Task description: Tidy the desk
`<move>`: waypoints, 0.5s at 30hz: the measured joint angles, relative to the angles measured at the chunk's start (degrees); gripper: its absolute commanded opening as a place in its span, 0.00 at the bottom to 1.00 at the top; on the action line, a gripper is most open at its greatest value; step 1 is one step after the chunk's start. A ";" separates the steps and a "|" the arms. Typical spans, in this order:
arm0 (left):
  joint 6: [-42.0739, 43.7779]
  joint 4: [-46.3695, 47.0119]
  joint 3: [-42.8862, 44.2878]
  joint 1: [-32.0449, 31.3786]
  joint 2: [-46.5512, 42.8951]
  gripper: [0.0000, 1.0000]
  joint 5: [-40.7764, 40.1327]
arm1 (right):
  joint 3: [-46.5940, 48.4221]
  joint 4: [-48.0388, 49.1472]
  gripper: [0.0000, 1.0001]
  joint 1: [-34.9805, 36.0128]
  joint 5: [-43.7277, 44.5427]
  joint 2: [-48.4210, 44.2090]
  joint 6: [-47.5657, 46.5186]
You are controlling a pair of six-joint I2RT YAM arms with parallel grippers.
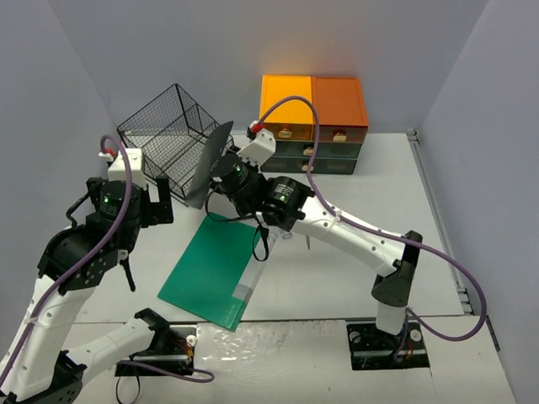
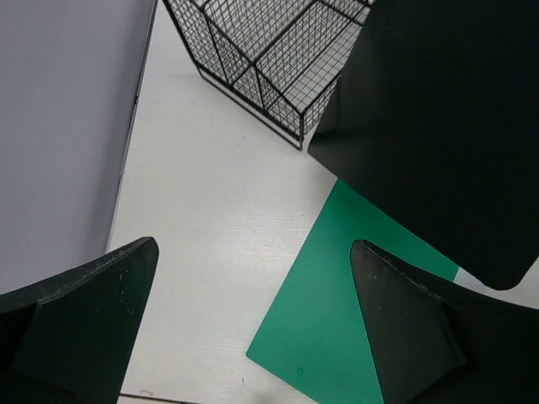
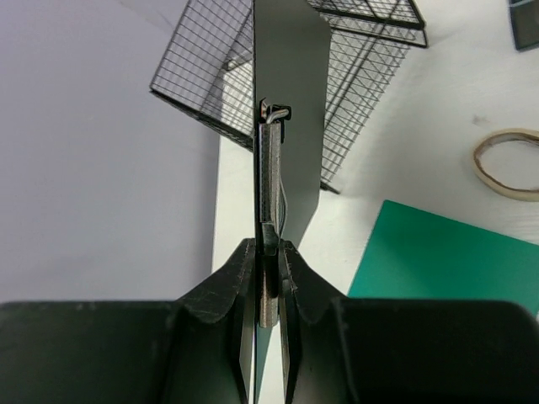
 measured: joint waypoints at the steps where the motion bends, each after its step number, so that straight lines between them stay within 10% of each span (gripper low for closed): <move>1: 0.22 0.65 0.00 0.00 -0.55 0.97 0.12 | 1.26 -0.08 0.00 -0.81 -1.47 0.17 -0.46; 15: 0.44 2.65 -0.02 0.00 -3.41 0.97 0.22 | 10.80 1.19 0.00 -13.53 -15.89 3.18 0.46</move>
